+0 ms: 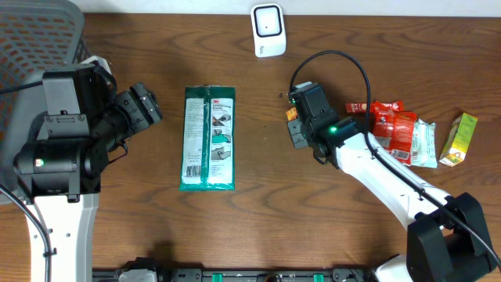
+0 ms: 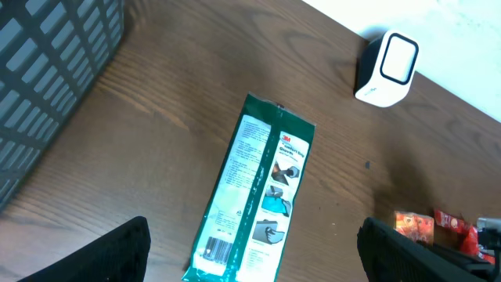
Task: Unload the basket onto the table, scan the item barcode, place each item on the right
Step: 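Lift the orange box up to the scanner window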
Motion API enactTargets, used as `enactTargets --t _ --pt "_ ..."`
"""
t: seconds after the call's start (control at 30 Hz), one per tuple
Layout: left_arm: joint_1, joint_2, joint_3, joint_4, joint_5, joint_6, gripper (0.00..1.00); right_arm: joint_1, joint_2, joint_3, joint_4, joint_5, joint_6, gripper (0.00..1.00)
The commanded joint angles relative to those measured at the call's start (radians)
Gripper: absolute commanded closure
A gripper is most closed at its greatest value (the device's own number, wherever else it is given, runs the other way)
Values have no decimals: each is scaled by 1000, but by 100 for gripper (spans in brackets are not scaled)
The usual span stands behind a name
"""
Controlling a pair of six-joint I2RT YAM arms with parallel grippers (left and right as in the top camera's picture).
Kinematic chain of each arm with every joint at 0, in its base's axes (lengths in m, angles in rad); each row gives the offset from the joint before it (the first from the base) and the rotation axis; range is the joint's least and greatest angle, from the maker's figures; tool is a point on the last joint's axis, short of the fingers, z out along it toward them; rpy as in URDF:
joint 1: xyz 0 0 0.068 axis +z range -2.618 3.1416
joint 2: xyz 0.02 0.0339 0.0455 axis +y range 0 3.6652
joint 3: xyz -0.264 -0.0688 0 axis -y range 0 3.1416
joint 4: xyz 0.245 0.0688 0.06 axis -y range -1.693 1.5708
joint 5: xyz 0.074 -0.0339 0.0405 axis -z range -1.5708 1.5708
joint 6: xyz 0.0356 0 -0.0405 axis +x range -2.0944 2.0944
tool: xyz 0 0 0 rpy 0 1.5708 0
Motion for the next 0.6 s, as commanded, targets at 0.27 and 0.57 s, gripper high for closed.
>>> enactTargets --t 0.27,0.57 --pt "3 3 7 -3 -3 2 14 3 -11 355 -272 66 -6 99" --pt "3 3 7 -3 -3 2 14 -16 63 773 -406 97 -9 99"
